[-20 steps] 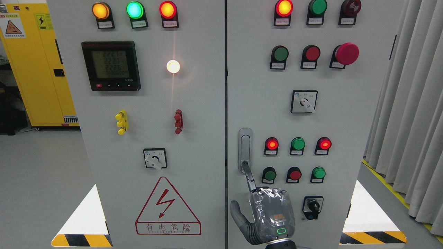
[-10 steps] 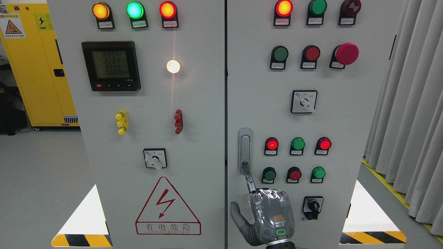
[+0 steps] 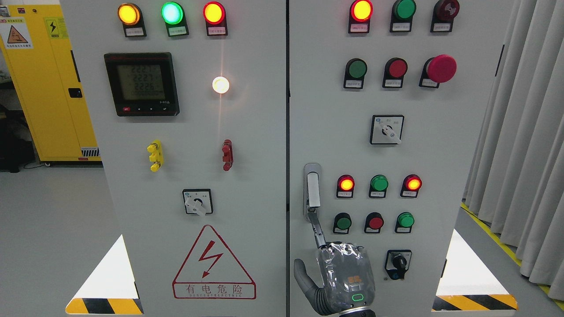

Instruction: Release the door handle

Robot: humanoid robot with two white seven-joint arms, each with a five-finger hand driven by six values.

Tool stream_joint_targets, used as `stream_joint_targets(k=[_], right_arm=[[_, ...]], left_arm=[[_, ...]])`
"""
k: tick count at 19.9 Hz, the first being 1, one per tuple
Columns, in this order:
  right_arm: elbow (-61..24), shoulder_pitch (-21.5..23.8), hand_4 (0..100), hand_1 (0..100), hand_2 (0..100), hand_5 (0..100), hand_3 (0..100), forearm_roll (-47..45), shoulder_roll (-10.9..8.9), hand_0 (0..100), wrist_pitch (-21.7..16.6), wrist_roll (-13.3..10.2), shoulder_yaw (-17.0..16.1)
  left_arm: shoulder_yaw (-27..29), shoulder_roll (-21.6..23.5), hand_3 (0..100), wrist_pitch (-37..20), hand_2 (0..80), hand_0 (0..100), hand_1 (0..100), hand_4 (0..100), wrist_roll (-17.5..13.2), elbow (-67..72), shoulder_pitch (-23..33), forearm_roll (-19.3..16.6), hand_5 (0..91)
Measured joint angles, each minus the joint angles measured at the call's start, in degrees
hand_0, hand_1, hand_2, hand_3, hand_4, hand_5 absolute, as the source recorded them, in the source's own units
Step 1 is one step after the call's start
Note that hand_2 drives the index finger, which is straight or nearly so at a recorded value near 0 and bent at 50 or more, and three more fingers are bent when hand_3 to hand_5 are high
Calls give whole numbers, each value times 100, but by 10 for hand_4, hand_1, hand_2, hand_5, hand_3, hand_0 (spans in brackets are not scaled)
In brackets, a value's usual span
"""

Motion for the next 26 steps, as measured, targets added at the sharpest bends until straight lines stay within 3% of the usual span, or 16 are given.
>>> stream_joint_targets(k=[7, 19, 21, 22, 24, 26], right_arm=[[0, 34, 1000, 397, 55, 1000, 1000, -1, 1, 538, 4, 54, -4], [-171, 75, 1000, 401, 85, 1000, 1000, -1, 0, 543, -8, -129, 10], [-216, 108, 1000, 405, 222, 1000, 1000, -1, 0, 548, -22, -141, 15], [-244, 130, 1000, 410, 371, 1000, 1000, -1, 0, 567, -26, -147, 15], [-306, 182, 1000, 438, 531, 1000, 1000, -4, 0, 706, -40, -152, 10], [-369, 233, 1000, 452, 618, 1000, 1000, -48, -1, 772, -56, -164, 0]], left_arm=[[0, 0, 0, -2, 0, 120, 556, 0, 0, 0, 0, 0, 0], [1, 0, 0, -9, 0, 120, 556, 0, 0, 0, 0, 0, 0], [1, 0, 0, -22, 0, 120, 556, 0, 0, 0, 0, 0, 0], [1, 0, 0, -25, 0, 120, 556, 0, 0, 0, 0, 0, 0], [1, 0, 0, -28, 0, 120, 556, 0, 0, 0, 0, 0, 0], [1, 0, 0, -29, 0, 120, 556, 0, 0, 0, 0, 0, 0]])
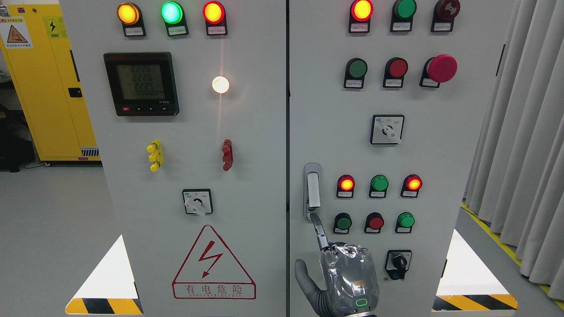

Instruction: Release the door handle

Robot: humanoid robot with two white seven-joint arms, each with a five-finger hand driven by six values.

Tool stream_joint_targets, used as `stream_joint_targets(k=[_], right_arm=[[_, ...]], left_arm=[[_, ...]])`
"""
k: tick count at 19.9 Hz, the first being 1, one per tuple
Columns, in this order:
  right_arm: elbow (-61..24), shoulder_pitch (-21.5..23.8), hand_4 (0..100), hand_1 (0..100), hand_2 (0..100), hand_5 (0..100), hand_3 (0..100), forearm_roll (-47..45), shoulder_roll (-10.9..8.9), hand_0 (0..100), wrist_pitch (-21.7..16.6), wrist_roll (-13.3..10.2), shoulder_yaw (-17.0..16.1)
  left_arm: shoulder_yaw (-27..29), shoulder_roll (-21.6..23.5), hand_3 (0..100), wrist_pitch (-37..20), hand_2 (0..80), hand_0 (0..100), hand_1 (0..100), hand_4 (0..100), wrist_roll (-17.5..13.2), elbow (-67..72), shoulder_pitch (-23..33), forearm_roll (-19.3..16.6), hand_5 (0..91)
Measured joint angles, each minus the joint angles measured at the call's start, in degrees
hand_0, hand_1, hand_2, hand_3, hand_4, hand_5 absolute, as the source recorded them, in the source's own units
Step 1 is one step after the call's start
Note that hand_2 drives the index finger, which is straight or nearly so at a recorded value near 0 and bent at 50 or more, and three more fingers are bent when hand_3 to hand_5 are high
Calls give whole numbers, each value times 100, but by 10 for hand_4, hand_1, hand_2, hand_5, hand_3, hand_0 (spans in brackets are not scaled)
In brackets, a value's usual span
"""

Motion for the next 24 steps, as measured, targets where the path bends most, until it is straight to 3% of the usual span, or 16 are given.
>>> stream_joint_targets(k=[4, 8, 11, 19, 24], right_arm=[[-148, 80, 1000, 453, 768, 1000, 1000, -231, -9, 909, -13, 39, -47], [-326, 126, 1000, 399, 894, 1000, 1000, -364, -23, 879, -59, 122, -149], [-463, 136, 1000, 299, 952, 1000, 1000, -441, -28, 813, -142, 262, -239], [-688, -13, 1000, 173, 991, 1000, 1000, -545, -40, 420, -193, 511, -394], [-756, -203, 1000, 165, 994, 1000, 1000, -562, -45, 379, -194, 742, -434]], left_arm=[[-1, 0, 0, 14, 0, 120, 556, 0, 0, 0, 0, 0, 0], [-1, 0, 0, 28, 0, 120, 556, 0, 0, 0, 0, 0, 0], [-1, 0, 0, 28, 0, 120, 556, 0, 0, 0, 0, 0, 0], [0, 0, 0, 29, 0, 120, 556, 0, 0, 0, 0, 0, 0], [1, 0, 0, 31, 0, 120, 556, 0, 0, 0, 0, 0, 0]])
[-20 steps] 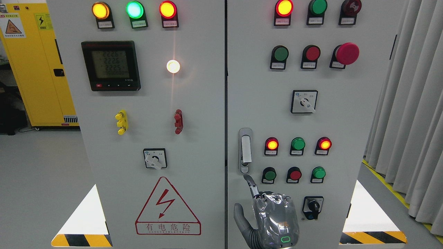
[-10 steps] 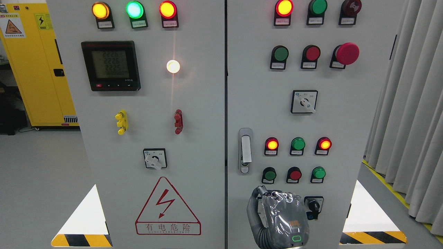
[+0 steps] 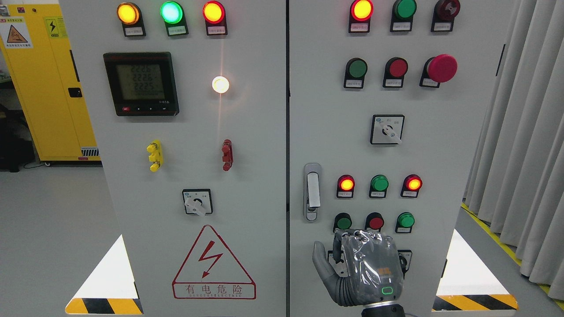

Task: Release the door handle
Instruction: 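Lift the right hand up onto the silver door handle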

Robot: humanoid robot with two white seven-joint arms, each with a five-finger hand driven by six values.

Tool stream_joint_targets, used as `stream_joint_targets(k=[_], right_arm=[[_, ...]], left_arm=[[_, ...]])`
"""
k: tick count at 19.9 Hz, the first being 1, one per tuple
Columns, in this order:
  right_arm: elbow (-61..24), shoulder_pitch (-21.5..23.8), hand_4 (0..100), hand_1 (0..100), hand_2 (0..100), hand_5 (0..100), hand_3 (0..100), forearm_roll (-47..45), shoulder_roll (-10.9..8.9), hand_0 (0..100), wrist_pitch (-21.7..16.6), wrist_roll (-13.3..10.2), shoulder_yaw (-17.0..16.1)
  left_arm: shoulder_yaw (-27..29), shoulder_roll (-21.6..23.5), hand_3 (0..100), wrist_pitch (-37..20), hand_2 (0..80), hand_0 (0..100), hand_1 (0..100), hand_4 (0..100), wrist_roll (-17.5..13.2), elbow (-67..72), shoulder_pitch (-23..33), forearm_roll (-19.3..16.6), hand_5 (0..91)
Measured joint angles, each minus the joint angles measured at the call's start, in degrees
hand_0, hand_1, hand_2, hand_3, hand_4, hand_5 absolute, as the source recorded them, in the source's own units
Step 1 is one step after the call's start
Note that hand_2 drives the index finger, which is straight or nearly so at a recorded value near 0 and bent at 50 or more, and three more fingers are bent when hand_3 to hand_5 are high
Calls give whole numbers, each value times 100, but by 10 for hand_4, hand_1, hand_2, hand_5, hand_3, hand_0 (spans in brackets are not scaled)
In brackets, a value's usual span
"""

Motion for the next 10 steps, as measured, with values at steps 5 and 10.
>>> stream_joint_targets(k=[5, 10], right_arm=[[-1, -248, 1000, 122, 994, 1000, 1000, 8, -2, 357, -1, 122, -11], [15, -413, 1000, 147, 993, 1000, 1000, 45, -4, 334, 40, 263, 24]], left_arm=[[0, 0, 0, 0, 0, 120, 556, 0, 0, 0, 0, 0, 0], [-2, 0, 0, 0, 0, 120, 556, 0, 0, 0, 0, 0, 0]])
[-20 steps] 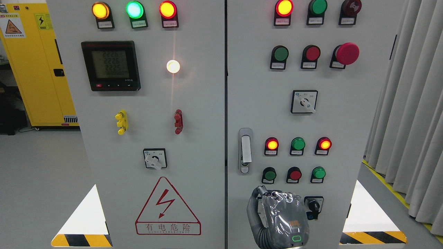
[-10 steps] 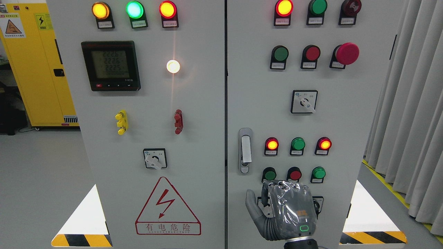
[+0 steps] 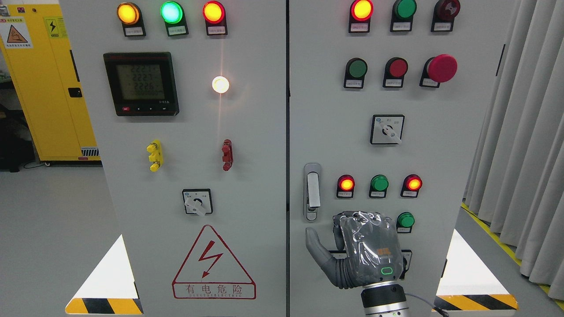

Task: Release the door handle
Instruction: 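Lift the right hand up onto the silver door handle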

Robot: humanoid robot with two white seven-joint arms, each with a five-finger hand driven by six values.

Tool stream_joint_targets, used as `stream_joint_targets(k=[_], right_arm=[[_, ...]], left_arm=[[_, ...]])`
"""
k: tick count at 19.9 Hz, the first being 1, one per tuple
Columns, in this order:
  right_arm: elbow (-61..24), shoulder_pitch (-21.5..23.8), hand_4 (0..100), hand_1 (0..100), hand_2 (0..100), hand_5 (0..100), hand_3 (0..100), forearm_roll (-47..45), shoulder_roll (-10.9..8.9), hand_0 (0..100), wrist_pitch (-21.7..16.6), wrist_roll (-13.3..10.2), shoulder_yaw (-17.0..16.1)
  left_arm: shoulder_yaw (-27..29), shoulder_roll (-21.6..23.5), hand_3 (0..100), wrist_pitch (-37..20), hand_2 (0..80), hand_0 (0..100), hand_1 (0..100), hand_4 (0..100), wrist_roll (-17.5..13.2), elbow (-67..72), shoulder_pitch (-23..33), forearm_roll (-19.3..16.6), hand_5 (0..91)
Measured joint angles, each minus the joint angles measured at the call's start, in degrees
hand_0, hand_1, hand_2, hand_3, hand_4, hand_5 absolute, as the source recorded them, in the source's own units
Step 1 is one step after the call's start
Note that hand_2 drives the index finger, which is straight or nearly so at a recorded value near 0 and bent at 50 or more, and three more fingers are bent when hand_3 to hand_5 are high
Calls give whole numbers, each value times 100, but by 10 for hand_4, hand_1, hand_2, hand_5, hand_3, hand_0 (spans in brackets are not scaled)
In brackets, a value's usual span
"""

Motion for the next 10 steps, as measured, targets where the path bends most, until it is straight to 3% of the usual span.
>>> stream_joint_targets(k=[10], right_arm=[[126, -283, 1000, 191, 987, 1000, 1000, 314, 14, 344, 10, 32, 85]], left_arm=[[0, 0, 0, 5, 0, 120, 556, 0, 0, 0, 0, 0, 0]])
